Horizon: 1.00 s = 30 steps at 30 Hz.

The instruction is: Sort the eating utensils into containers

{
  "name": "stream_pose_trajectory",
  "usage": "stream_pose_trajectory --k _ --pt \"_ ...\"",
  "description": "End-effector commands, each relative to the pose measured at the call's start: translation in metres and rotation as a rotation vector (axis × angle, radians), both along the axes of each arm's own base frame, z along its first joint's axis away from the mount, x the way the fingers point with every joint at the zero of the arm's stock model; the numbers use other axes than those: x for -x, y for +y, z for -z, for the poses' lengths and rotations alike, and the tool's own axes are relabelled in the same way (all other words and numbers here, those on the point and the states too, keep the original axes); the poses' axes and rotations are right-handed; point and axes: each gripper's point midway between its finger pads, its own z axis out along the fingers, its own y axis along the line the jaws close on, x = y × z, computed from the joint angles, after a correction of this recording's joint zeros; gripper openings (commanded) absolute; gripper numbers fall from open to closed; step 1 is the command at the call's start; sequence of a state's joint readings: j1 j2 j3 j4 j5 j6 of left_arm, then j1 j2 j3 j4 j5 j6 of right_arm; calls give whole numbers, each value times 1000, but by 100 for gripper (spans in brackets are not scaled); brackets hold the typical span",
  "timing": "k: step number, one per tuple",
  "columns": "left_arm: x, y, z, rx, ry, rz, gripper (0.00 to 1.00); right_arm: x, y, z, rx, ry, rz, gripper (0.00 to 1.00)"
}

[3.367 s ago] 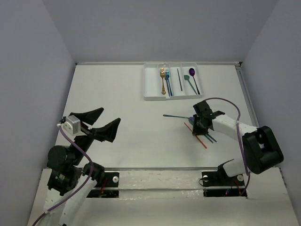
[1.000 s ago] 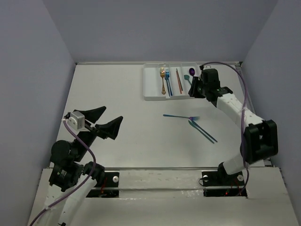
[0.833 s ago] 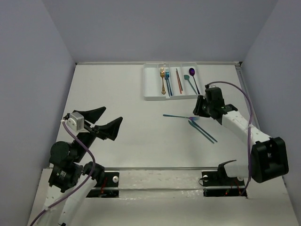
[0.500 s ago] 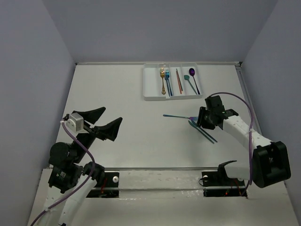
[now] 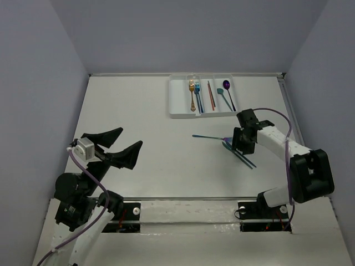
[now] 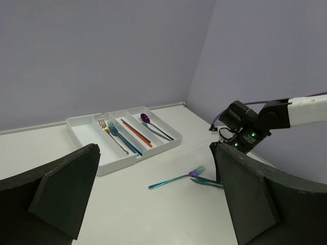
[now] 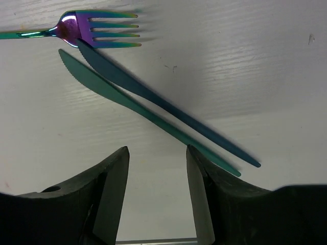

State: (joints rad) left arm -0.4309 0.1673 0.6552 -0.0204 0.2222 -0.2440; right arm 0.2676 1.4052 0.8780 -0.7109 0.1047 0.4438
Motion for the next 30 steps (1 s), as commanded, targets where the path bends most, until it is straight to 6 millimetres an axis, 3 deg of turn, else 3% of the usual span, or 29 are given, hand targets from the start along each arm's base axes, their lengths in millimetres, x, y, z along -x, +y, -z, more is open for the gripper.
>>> stream_pose_trajectory --k 1,7,14,30 --pt "13 3 -25 33 -74 11 99 -11 -2 -3 21 12 -17 54" --pt "13 4 -25 34 -75 10 99 -20 -9 -2 48 18 -10 52" --pt "14 4 -26 35 -78 13 99 -13 1 8 -8 46 -17 46" --pt "14 3 -26 34 -77 16 99 -7 8 25 -46 87 -12 45"
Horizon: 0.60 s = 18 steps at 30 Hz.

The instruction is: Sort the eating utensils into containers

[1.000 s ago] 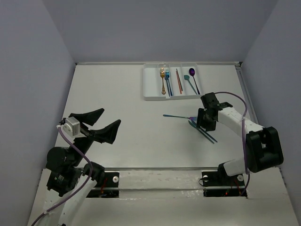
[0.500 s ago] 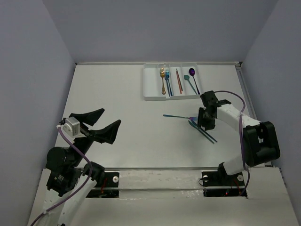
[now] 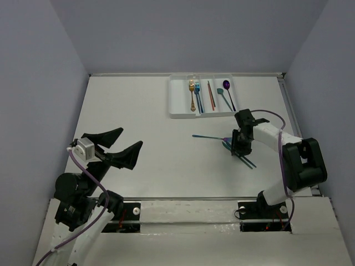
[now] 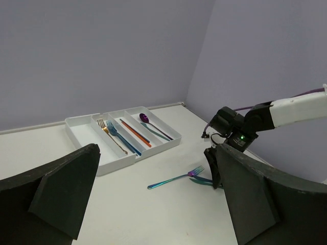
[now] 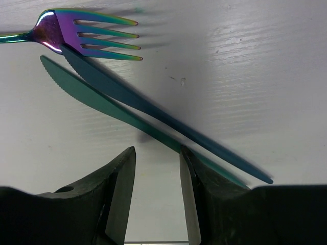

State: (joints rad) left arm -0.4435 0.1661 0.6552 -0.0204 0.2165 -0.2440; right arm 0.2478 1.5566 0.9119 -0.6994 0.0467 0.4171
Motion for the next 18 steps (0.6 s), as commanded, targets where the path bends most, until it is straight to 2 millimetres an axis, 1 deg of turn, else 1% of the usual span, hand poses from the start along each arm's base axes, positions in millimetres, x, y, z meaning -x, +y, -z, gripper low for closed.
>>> stream_pose_trajectory --k 1,6,11,12,14,15,18 --pt "12 4 -25 30 -77 8 99 -5 3 -2 -26 -29 14 46" --pt "13 5 -26 33 -79 8 99 -5 6 5 -38 -22 14 45" --pt "13 4 -26 33 -78 7 99 8 24 20 -46 2 -44 42" --pt "13 4 -26 32 -78 9 99 14 33 21 -40 1 -79 42" --pt "12 4 -25 32 -76 7 99 20 37 24 -30 4 -90 40" --pt "12 4 -25 31 -75 8 99 27 41 27 -21 7 -99 39" --pt "11 3 -24 27 -71 10 99 36 50 28 -25 1 -118 36"
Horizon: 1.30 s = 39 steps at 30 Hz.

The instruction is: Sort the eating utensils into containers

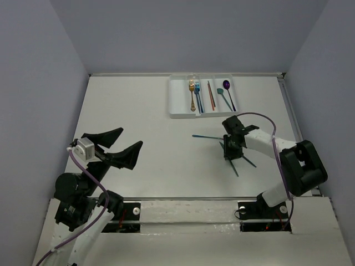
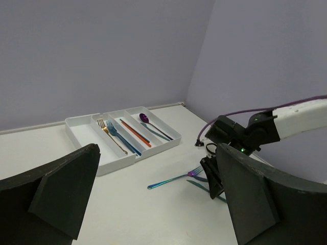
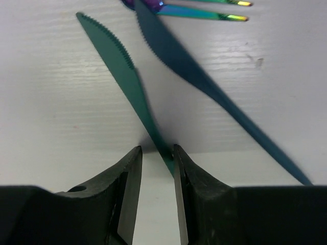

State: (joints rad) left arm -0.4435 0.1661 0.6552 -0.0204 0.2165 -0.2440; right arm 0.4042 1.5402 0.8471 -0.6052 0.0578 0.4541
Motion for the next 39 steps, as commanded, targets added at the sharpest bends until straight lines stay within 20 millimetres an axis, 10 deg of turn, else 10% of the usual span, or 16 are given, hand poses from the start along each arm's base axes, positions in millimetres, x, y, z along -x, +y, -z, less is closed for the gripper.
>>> stream_pose_trajectory --k 1,14,21,28,39 --pt "11 3 -24 27 -69 12 99 25 13 17 -9 42 -4 35" --pt "6 0 -20 21 -53 12 99 29 62 4 -77 -33 -155 2" --pt "6 0 -20 18 -49 15 99 3 89 -58 -204 -222 -193 0" --pt "0 -2 -16 11 -30 10 99 -95 146 -130 -263 -487 -224 0" --pt "-12 -7 -7 -12 14 2 99 -257 219 -158 -350 -663 -219 0"
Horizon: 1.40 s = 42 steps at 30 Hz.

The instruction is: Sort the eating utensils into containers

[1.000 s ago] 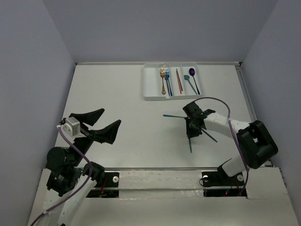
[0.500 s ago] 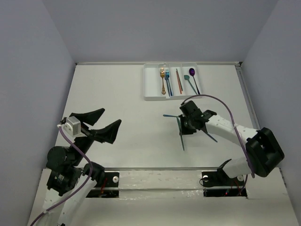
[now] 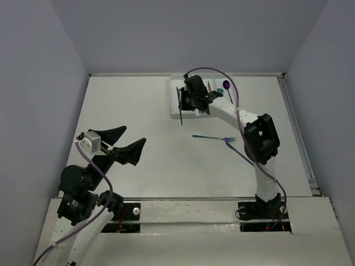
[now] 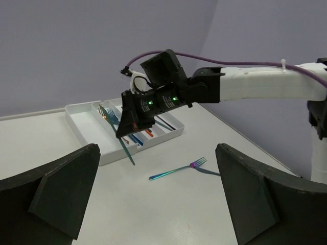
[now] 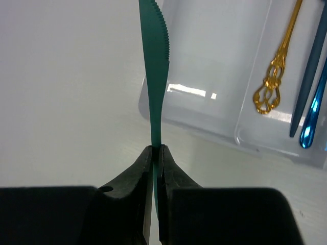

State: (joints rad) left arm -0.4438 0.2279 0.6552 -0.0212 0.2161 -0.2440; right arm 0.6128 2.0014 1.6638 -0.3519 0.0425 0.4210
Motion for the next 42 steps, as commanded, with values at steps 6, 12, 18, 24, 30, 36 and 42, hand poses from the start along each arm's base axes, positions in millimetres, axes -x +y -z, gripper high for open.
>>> stream_pose_trajectory --k 6,12,18,24,30,36,42 --pt "1 0 -18 10 -43 0 99 -112 18 -18 -125 -111 62 0" --pt "-1 -1 -17 5 -38 -1 99 -147 13 8 -169 -93 92 0" --pt "-1 -1 -17 5 -40 2 99 -144 17 6 -173 -82 56 20" --pt "-3 -1 -16 2 -38 -3 99 -134 10 -44 -158 -145 22 55" --pt "-3 -1 -16 2 -35 -2 99 -97 -23 -76 -100 -178 50 53" --pt "4 0 -20 14 -56 8 99 -4 -129 -60 19 -107 263 38" --pt "12 1 -26 27 -84 24 99 119 -225 31 102 176 403 44"
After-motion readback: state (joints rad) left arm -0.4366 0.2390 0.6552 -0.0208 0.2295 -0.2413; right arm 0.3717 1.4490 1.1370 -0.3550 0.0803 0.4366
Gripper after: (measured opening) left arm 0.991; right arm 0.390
